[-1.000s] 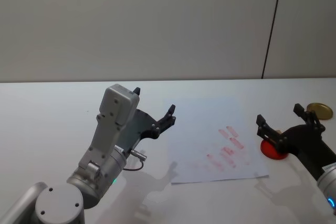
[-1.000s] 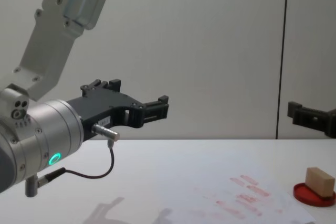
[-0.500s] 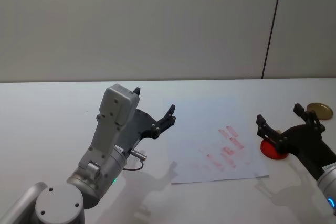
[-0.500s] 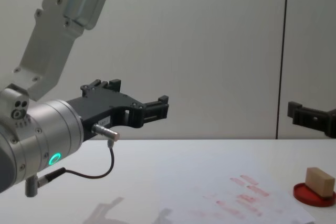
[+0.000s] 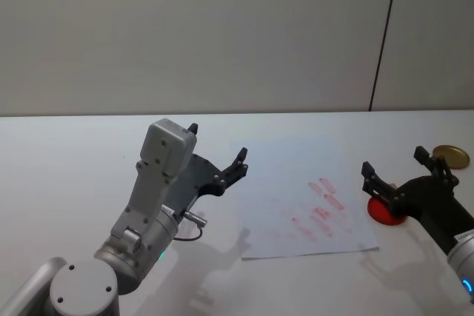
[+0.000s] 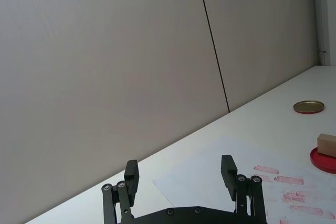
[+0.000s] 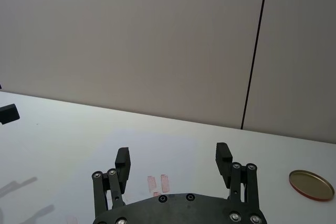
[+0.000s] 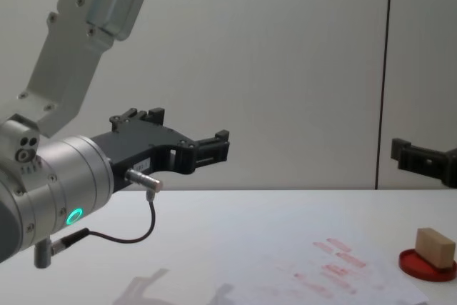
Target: Use the one hand to pick up the stamp and affix it onto the A4 paper.
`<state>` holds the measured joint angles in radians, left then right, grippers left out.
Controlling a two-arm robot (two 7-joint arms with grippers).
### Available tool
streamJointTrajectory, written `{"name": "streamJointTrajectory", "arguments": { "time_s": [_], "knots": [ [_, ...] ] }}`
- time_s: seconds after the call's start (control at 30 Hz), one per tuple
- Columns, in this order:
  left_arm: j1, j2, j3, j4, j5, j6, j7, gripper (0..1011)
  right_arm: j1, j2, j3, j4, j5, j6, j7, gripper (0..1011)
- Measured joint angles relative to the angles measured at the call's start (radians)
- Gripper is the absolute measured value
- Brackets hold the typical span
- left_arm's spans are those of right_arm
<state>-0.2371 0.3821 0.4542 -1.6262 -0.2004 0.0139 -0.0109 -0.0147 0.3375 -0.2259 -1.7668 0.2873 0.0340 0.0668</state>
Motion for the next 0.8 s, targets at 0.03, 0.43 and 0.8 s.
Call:
{"name": "streamJointTrajectory", "arguments": {
  "time_s": [0.03,0.43,0.8],
  "knots": [
    [0.0,0.0,0.0,0.0,0.0,0.0,0.0,993,0.0,0.0,0.0,0.0,0.0,0.0,0.0,1001],
    [0.0,0.0,0.0,0.0,0.0,0.0,0.0,993,0.016,-0.004,0.011,0.021,0.014,0.025,-0.009,1001],
    [0.0,0.0,0.0,0.0,0.0,0.0,0.0,993,0.038,-0.011,0.023,0.05,0.034,0.117,-0.044,1001]
  ]
}}
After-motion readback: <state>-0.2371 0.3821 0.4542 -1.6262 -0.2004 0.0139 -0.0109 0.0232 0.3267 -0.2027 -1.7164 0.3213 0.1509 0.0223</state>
